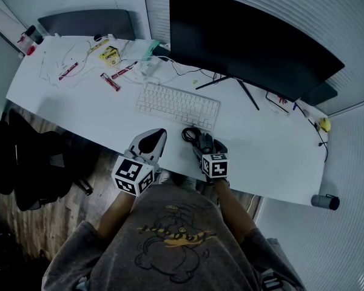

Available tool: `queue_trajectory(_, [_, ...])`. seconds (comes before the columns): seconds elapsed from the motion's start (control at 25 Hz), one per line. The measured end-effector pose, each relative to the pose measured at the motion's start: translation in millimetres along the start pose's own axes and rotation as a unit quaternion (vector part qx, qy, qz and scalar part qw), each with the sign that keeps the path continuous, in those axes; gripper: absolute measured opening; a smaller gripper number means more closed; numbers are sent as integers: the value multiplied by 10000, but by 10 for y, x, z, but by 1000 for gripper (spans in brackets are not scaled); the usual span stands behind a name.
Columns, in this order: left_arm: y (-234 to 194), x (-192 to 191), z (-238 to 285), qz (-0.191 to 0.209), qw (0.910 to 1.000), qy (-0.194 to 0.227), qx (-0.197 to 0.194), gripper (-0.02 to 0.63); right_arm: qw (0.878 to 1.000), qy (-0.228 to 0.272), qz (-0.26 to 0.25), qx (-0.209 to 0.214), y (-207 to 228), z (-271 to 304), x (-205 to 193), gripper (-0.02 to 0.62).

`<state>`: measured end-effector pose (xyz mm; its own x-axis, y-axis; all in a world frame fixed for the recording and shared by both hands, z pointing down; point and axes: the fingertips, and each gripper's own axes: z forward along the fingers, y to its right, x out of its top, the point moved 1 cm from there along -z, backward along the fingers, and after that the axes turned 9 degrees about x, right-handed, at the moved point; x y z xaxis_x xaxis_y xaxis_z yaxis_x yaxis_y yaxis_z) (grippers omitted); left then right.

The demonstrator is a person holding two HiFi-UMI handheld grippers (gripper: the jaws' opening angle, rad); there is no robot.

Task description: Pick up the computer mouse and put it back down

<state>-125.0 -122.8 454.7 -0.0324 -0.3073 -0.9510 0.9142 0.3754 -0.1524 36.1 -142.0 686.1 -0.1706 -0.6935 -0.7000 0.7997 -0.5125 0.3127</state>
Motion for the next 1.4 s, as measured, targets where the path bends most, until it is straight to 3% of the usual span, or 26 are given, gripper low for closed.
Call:
queue_trajectory(0.68, [-27,-7,66,-27,10000,-14,-7,18,9996,-213,-139,-119,33,-24,-9,325])
queue_trajectory(1.4, [116,-18,242,-130,9995,-9,-305,18,9953,854,-449,110,-257,-733,649,313])
